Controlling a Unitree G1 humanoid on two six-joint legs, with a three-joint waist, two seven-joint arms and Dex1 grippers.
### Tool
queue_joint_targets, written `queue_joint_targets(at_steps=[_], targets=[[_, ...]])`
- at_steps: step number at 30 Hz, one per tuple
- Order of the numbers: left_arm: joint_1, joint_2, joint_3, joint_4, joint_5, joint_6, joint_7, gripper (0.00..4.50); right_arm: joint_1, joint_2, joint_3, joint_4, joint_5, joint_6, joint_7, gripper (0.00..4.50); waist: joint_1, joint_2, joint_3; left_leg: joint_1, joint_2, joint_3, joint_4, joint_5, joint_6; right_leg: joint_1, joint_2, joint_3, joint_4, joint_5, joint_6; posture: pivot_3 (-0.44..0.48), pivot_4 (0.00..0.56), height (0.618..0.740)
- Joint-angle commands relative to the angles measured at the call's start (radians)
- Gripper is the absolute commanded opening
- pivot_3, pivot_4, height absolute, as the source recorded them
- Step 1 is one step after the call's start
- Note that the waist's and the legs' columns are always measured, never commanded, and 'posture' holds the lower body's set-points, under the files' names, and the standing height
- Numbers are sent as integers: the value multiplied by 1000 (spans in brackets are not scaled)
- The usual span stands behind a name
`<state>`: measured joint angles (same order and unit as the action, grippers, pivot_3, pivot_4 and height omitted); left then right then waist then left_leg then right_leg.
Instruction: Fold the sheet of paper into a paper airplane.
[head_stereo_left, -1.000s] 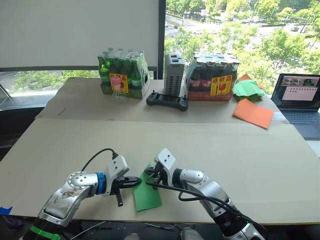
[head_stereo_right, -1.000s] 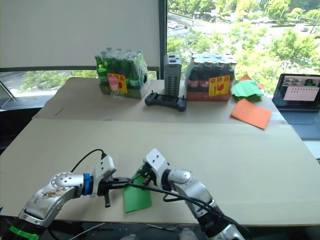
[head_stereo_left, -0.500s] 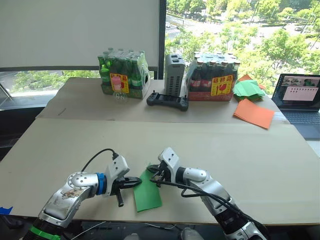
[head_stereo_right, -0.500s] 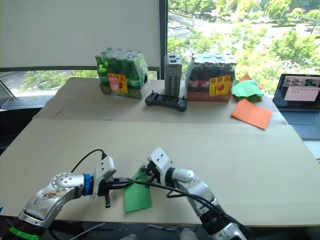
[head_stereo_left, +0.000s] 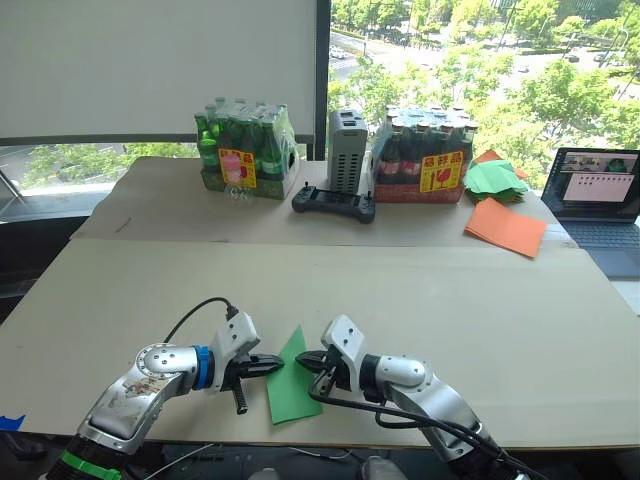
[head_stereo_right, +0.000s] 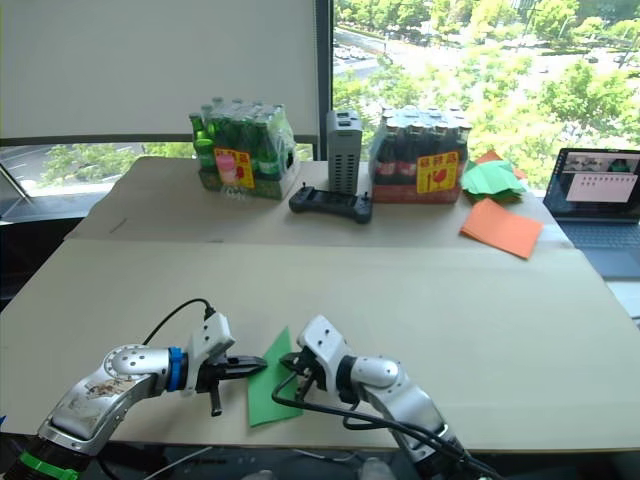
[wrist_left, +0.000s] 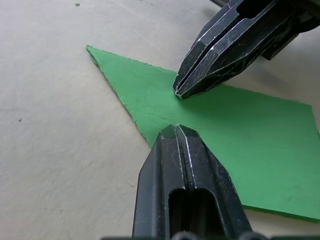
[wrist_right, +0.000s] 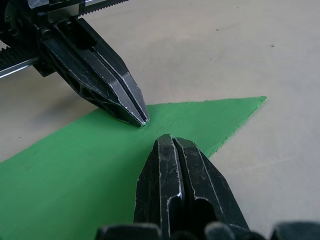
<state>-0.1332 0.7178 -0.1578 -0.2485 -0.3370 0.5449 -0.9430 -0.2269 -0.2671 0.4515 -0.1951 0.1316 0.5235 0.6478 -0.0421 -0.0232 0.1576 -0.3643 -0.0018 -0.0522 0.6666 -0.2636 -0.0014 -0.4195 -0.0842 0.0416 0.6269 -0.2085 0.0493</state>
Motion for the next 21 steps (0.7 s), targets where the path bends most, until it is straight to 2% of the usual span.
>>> queue_joint_targets(at_steps=[1, 7, 10, 21], targets=[[12, 6, -30, 19, 26, 15, -3, 31, 54, -34, 42, 23, -3, 66, 28, 0, 0, 0, 0, 0, 0, 0, 0, 0, 0, 0, 0, 0, 0, 0, 0, 0, 150, 740], [12, 5, -31, 18, 27, 17, -2, 31, 90, -71, 40, -18, 18, 94, 54, 0, 0, 0, -1, 1, 0, 0, -1, 0, 0, 0, 0, 0, 0, -1, 0, 0, 150, 740], [13, 6, -29, 16, 26, 18, -2, 31, 102, -94, 42, -38, 30, 112, 71, 0, 1, 0, -1, 1, 0, 0, -1, 0, 0, 1, 0, 0, 0, -5, 6, 0, 150, 740], [14, 9, -30, 15, 30, 20, -1, 31, 138, -180, 73, -105, 61, 157, 122, 0, 2, -1, -2, 2, 0, 0, -1, 0, 0, 2, 0, 0, 0, -6, 6, 0, 150, 740]])
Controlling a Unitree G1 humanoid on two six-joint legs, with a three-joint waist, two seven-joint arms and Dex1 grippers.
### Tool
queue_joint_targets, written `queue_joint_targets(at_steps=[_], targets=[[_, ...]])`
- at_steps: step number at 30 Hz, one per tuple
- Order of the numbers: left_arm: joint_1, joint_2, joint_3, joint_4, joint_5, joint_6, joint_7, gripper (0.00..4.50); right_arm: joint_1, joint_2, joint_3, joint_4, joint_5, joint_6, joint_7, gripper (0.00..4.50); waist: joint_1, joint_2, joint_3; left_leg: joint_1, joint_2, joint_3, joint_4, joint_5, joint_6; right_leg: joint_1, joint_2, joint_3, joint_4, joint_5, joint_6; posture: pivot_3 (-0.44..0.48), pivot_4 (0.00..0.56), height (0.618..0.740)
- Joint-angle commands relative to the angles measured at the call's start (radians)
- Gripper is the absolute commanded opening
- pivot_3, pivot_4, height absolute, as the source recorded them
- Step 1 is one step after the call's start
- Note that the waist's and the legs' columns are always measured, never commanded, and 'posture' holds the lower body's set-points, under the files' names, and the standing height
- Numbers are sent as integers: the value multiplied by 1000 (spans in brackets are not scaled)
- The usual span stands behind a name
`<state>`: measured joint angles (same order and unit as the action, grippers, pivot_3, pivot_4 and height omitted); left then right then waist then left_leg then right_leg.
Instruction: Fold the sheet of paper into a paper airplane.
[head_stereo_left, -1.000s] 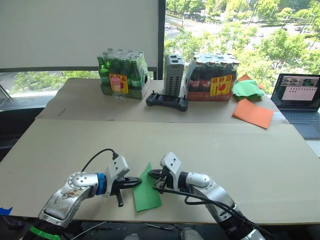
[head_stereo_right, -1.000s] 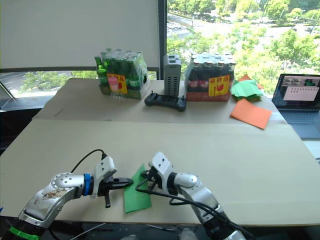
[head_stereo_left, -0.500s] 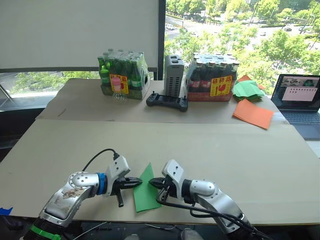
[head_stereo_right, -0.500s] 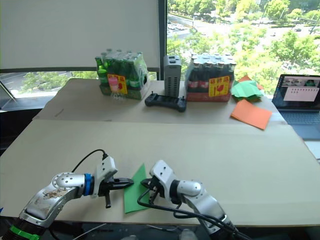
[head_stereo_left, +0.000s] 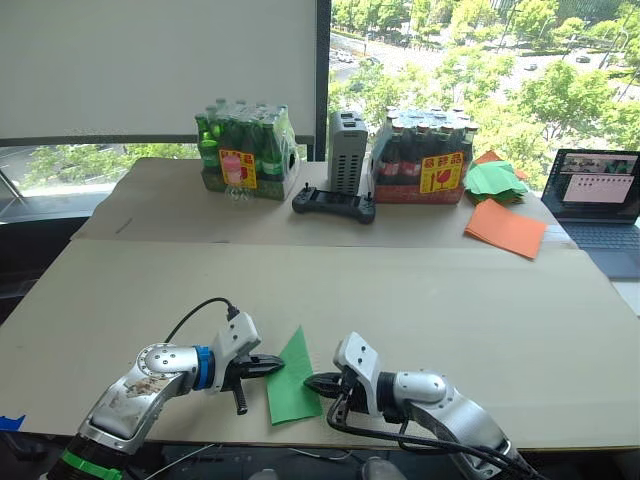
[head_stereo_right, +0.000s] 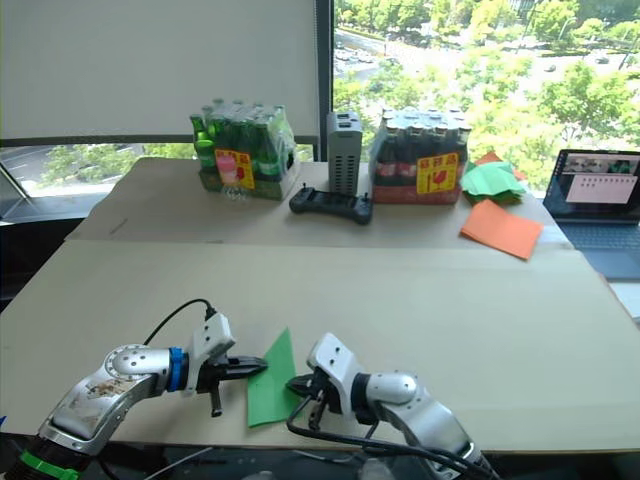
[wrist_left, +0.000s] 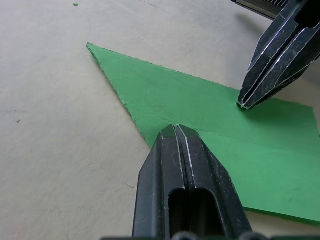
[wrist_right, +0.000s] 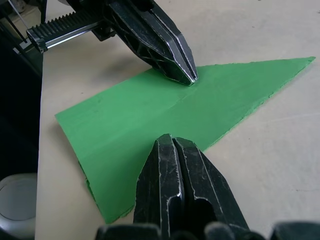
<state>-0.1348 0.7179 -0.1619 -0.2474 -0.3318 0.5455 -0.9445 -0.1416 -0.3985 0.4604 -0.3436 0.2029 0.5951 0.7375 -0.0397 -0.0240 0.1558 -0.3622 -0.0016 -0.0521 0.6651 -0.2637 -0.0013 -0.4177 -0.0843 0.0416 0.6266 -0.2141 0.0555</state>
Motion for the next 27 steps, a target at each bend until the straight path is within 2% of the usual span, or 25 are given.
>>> queue_joint_targets(at_steps=[1, 8, 13, 27], targets=[[14, 8, -26, 14, 25, 19, 0, 31, 55, -57, 69, 40, -7, 87, 37, 0, 0, 0, 0, 0, 0, 0, 0, 0, 0, 0, 0, 0, 0, 0, 0, 0, 150, 740], [8, 6, -27, 23, 29, 16, -2, 31, 50, -123, 102, 10, -12, 73, 83, 0, 1, 0, -1, 2, 0, 0, -1, 0, 0, 2, 0, 0, 0, -1, 1, 0, 150, 740], [5, 4, -28, 26, 32, 16, -4, 31, 46, -154, 115, -15, -15, 50, 106, 0, 2, -1, -1, 11, 1, 0, -4, -2, 2, 13, 0, -1, -3, -5, 2, 0, 150, 740], [-2, 1, -30, 32, 32, 14, -7, 31, 48, -232, 122, -95, -3, 44, 151, 0, 5, -1, -1, 10, 1, 0, -4, -4, 2, 13, 0, -1, -4, -7, 2, 0, 150, 740]])
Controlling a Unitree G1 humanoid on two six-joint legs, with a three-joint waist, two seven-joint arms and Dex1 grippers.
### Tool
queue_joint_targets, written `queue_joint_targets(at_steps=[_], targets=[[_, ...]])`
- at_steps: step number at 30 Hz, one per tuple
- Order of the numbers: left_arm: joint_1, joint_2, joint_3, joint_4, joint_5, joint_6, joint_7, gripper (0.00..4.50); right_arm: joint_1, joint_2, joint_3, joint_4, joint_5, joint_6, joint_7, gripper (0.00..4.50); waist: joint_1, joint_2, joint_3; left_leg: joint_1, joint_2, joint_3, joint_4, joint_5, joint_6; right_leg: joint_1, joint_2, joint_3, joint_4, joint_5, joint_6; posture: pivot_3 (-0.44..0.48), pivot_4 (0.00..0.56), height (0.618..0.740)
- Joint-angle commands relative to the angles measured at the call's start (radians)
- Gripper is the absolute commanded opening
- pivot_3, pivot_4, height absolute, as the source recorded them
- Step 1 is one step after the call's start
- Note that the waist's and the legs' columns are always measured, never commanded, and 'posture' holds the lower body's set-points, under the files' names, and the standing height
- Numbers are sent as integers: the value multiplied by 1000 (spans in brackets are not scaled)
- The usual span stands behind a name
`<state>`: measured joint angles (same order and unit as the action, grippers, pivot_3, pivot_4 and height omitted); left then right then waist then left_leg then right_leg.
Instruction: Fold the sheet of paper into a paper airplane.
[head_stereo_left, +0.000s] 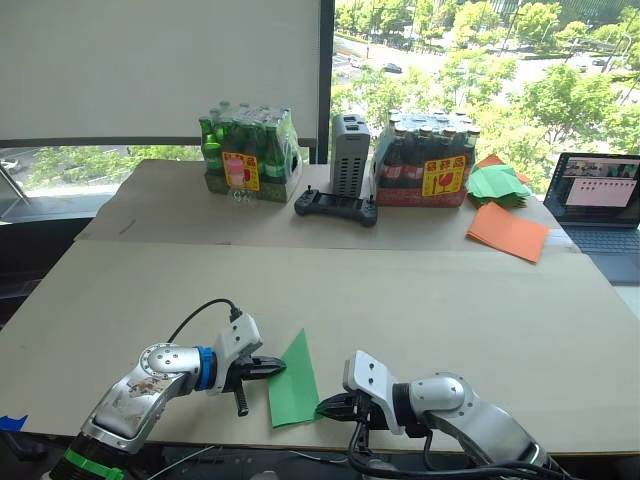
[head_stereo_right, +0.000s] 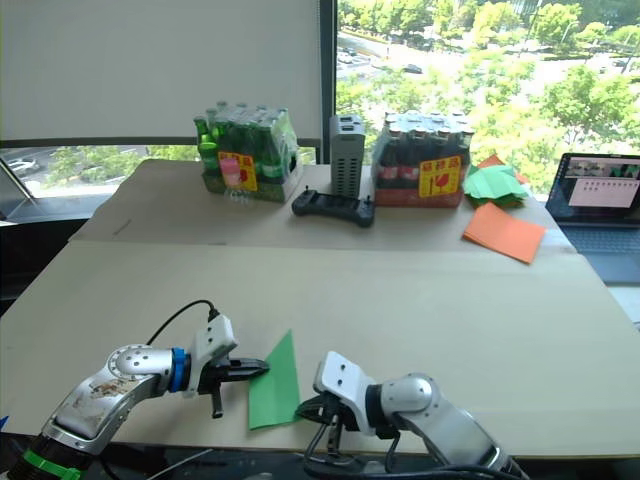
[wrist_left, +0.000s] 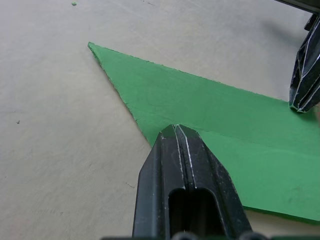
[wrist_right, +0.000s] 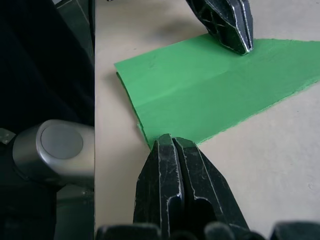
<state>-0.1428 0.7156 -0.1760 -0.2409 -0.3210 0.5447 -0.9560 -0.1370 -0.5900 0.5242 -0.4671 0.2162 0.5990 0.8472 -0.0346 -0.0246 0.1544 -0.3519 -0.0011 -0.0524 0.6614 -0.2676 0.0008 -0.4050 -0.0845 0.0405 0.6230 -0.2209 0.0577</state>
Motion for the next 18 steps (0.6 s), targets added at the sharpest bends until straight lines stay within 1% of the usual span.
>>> queue_joint_targets(at_steps=[1, 4, 7, 8, 11, 15, 17, 18], targets=[[4, 3, -16, 26, 20, 14, 4, 31, 41, -41, 34, 14, -1, 33, 40, 0, 1, 0, 0, 0, 0, 0, 0, 0, 0, 0, 0, 0, 0, 0, 0, 0, 150, 740], [-1, 4, -18, 30, 27, 0, 0, 31, 33, -1, -89, -27, 82, 33, 11, 0, 4, -1, 1, 0, 0, 0, 0, 0, 0, 0, 0, 0, 0, 0, 0, 0, 150, 740], [-12, 3, -13, 39, 26, -14, -7, 31, 20, 36, -175, -64, 150, 45, -9, 0, 7, -1, 2, -1, 0, 0, 0, 0, 0, -1, 0, 0, 0, 0, 0, 0, 150, 740], [-28, 6, -5, 43, 19, -13, -14, 31, 8, 58, -225, -86, 192, 58, -24, 0, 8, -2, 3, -1, 0, 0, 0, 0, 0, -1, 0, 0, 0, 0, 0, 0, 150, 740], [-79, 21, 27, 48, -5, -9, -42, 31, -25, 94, -321, -142, 269, 96, -65, 0, 11, -2, 6, -1, 0, 0, 0, 0, 0, -2, 0, 0, 1, 0, 0, 0, 150, 740], [-165, 68, 82, 66, -58, -7, -126, 31, -47, 98, -347, -173, 270, 120, -119, 0, 15, -5, 8, -6, 1, -1, 0, 0, 0, -8, 1, 0, 2, 0, -1, 0, 150, 740], [-189, 98, 90, 82, -60, -27, -169, 31, -47, 91, -344, -170, 243, 110, -137, 0, 16, -4, 8, -15, 0, -1, 0, 1, -1, -18, 1, 0, 3, 5, -9, 0, 150, 740], [-205, 117, 91, 100, -56, -55, -205, 274, -45, 85, -344, -167, 232, 107, -146, 0, 15, -4, 8, -17, 0, -1, 0, 1, -1, -21, 1, 0, 3, 6, -9, 0, 150, 740]])
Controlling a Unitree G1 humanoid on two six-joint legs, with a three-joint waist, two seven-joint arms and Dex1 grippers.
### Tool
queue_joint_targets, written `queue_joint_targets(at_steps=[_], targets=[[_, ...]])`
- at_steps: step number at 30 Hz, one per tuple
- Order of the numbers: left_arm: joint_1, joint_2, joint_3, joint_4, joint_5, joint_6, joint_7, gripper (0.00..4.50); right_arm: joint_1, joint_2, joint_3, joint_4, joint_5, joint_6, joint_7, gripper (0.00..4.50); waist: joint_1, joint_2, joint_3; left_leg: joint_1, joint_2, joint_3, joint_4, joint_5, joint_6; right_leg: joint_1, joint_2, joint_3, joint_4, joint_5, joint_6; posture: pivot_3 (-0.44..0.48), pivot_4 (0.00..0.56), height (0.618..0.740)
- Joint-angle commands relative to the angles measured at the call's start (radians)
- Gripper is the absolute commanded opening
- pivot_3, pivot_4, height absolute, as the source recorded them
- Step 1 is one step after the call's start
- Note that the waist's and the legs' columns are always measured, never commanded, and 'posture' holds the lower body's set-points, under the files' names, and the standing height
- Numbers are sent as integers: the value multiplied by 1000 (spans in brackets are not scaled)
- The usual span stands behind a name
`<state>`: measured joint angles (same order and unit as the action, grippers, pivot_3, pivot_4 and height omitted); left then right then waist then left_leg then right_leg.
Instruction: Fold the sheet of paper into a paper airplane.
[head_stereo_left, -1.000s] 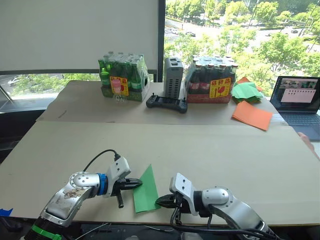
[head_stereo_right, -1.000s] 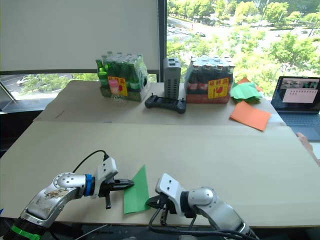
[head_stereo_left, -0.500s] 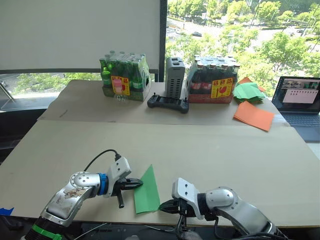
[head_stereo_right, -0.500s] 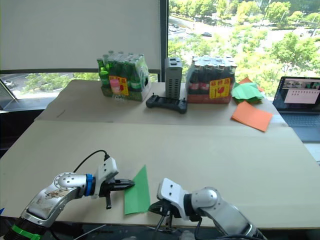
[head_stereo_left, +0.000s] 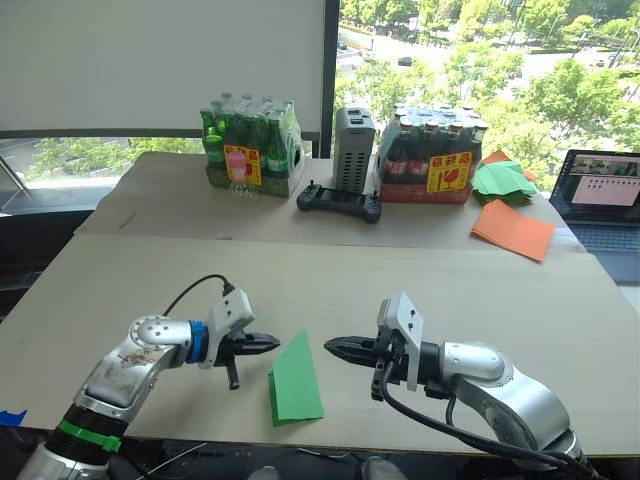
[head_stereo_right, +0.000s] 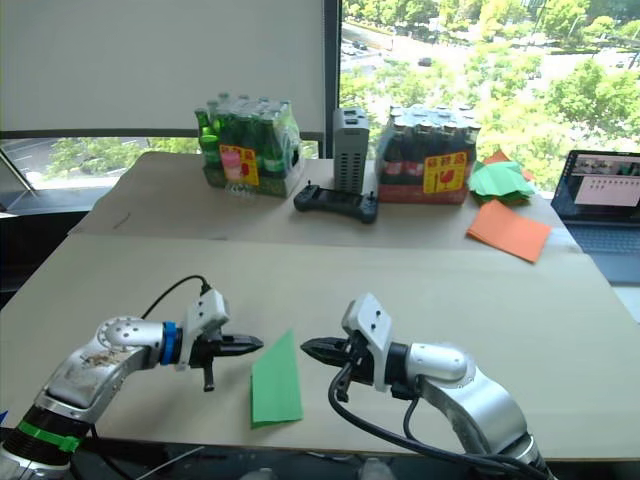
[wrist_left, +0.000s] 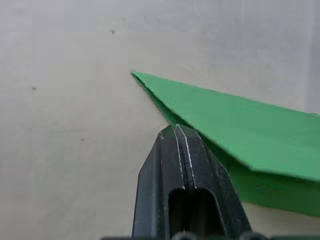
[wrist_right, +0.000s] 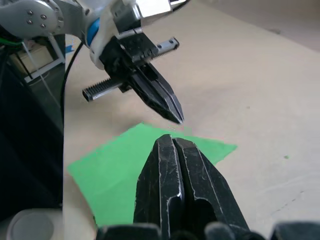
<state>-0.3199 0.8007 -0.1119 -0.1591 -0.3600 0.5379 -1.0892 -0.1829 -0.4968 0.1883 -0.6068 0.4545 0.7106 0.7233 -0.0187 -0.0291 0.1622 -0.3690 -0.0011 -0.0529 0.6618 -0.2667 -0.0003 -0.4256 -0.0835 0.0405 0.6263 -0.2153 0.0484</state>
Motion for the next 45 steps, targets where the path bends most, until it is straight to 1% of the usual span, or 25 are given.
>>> queue_joint_targets(at_steps=[1, 3, 5, 7, 8, 10, 11, 16, 20, 22, 23, 27, 35, 40, 45], targets=[[-38, 43, 27, 31, -14, -68, -98, 571, 2, -12, -9, -25, -12, -6, -29, 0, -1, 0, 0, 0, 0, 0, 0, 0, 0, 0, 0, 0, 0, 0, 0, 0, 150, 740], [-66, 68, 4, 72, 32, -183, -166, 1164, 7, -8, -32, -23, -8, 2, -58, 0, 0, 0, 0, 0, 0, 0, 0, 0, 0, 0, 0, 0, -1, 0, 0, 0, 150, 740], [-92, 81, -37, 139, 113, -370, -223, 1881, 14, -12, -46, -27, -1, 2, -71, 0, 3, 0, 1, -1, 0, 0, 0, 0, 0, 0, 0, 0, -1, 0, 0, 0, 150, 740], [-122, 65, -64, 211, 152, -546, -278, 2497, 23, -13, -58, -26, 7, 4, -81, 0, 5, 0, 1, -1, 0, 1, 0, 0, 0, 1, 0, 0, -2, 0, 0, 0, 150, 740], [-144, 44, -77, 259, 160, -672, -317, 2861, 26, -18, -56, -24, 2, 3, -85, 0, 6, 0, 1, -1, 0, 1, 0, 0, 0, 1, 0, 0, -2, 0, 0, 0, 150, 740], [-191, -11, -90, 348, 162, -877, -367, 2861, 30, -22, -54, -19, -2, 3, -91, 0, 9, 0, 1, -1, 0, 1, 0, 0, 0, 1, 0, 0, -2, 0, -1, 0, 150, 740], [-215, -41, -93, 387, 158, -951, -383, 2861, 31, -23, -53, -16, -4, 0, -92, 0, 10, 0, 1, -1, 0, 1, 0, 0, 0, 1, 0, -1, -2, 0, -1, 0, 150, 740], [-297, -121, -157, 550, 176, -1162, -491, 2861, 25, -24, -44, -10, -18, -7, -110, 0, 2, 0, 1, -2, -1, 1, 2, 0, 0, 1, 0, -1, -1, 1, -1, 0, 150, 740], [-341, -138, -222, 670, 206, -1296, -524, 2861, 22, -16, -58, -27, -14, 4, -137, 0, -3, 0, 1, -1, 0, 1, 2, 0, 0, 1, 0, -1, 0, 0, -1, 0, 150, 740], [-364, -149, -238, 718, 209, -1328, -525, 2331, 28, -18, -61, -34, -15, 5, -150, 0, -2, 0, 1, -1, 0, 0, 2, 0, 0, 1, 0, -1, 1, 0, -1, 0, 150, 740], [-375, -151, -247, 736, 206, -1340, -525, 2143, 31, -19, -61, -37, -14, 6, -154, 0, 0, 0, 1, -1, 0, 0, 3, 0, 0, 1, 0, -1, 1, 0, 0, 0, 150, 740], [-443, -164, -257, 778, 181, -1328, -525, 836, 45, -25, -69, -49, -12, 18, -174, 0, 2, 0, 1, -3, 0, 0, 6, 0, 1, 2, 0, -1, 1, 1, 0, 0, 150, 740], [-516, -153, -263, 813, 143, -1288, -525, 836, 62, -21, -60, -52, -18, 19, -199, 0, -2, 0, 1, -3, 0, -1, 8, -1, 2, 2, 0, -1, 2, 1, 0, 0, 150, 740], [-545, -128, -318, 871, 150, -1351, -525, 836, 67, -22, -63, -56, -10, 20, -207, 0, -3, 0, 1, -2, 0, -1, 9, -1, 2, 2, 1, -1, 3, 1, 0, 0, 150, 740], [-589, -135, -350, 958, 177, -1442, -525, 836, 82, -20, -54, -70, -11, 30, -219, 0, 1, 0, 1, -3, 0, -1, 9, -1, 2, 2, 1, -1, 3, 1, 0, 0, 150, 740]])
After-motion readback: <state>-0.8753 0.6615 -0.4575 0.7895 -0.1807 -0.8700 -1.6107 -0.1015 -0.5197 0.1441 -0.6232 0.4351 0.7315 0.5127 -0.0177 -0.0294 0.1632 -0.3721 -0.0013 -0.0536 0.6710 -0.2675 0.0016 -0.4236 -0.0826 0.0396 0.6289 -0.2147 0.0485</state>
